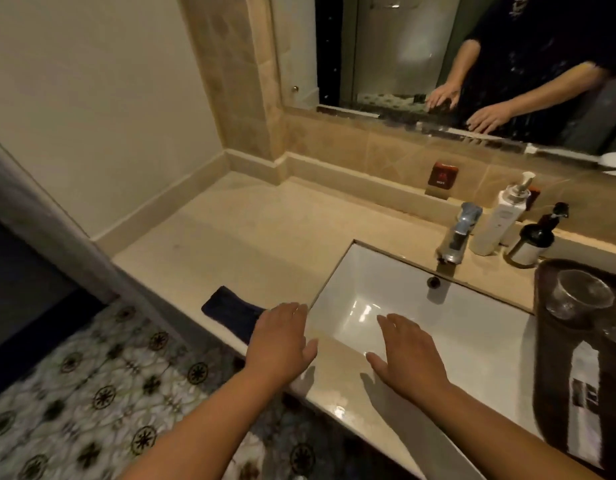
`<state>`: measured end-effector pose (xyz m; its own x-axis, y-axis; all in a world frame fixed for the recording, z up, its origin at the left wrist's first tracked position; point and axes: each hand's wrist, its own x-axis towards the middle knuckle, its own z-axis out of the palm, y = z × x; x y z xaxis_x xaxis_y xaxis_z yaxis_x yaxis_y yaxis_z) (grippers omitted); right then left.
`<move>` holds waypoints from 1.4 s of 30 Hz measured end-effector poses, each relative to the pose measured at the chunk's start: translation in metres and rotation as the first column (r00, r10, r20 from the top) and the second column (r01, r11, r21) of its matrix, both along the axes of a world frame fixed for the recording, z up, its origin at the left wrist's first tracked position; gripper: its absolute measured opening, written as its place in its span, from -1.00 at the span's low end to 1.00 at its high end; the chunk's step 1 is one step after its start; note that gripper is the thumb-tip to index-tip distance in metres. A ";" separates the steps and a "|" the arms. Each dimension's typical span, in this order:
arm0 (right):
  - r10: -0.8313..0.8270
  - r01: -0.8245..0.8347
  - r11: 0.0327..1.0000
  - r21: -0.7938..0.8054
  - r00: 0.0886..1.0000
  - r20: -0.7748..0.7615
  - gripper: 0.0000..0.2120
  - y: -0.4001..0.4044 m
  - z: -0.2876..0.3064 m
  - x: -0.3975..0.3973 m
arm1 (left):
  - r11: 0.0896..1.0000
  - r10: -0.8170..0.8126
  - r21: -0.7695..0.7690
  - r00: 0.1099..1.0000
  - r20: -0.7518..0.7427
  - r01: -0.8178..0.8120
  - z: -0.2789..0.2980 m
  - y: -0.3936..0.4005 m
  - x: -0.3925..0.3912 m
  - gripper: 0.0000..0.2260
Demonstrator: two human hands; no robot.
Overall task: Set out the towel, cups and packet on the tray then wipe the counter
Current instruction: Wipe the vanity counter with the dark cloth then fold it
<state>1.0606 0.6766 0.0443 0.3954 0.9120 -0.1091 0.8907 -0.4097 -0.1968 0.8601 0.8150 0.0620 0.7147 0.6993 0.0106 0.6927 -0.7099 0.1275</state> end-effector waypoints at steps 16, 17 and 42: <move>0.155 -0.156 0.987 -0.029 0.987 -0.037 -0.36 0.177 0.010 -0.176 | 0.984 0.176 0.016 0.982 0.065 -0.177 -0.007 0.160 -0.169 -0.41; 0.179 -0.180 0.983 -0.029 0.983 -0.041 -0.35 0.187 0.007 -0.180 | 0.982 0.188 0.019 0.981 0.056 -0.189 -0.010 0.171 -0.171 -0.40; 0.451 -0.454 0.884 0.113 0.891 0.053 -0.36 0.245 -0.072 -0.218 | 0.780 0.597 -0.143 0.793 -0.121 -0.609 -0.132 0.403 -0.179 -0.36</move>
<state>0.8427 0.9213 -0.0275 -0.0622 0.9979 0.0161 0.9788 0.0642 -0.1945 0.6808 1.2183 -0.0702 0.1408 0.9742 -0.1766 0.9829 -0.1162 0.1428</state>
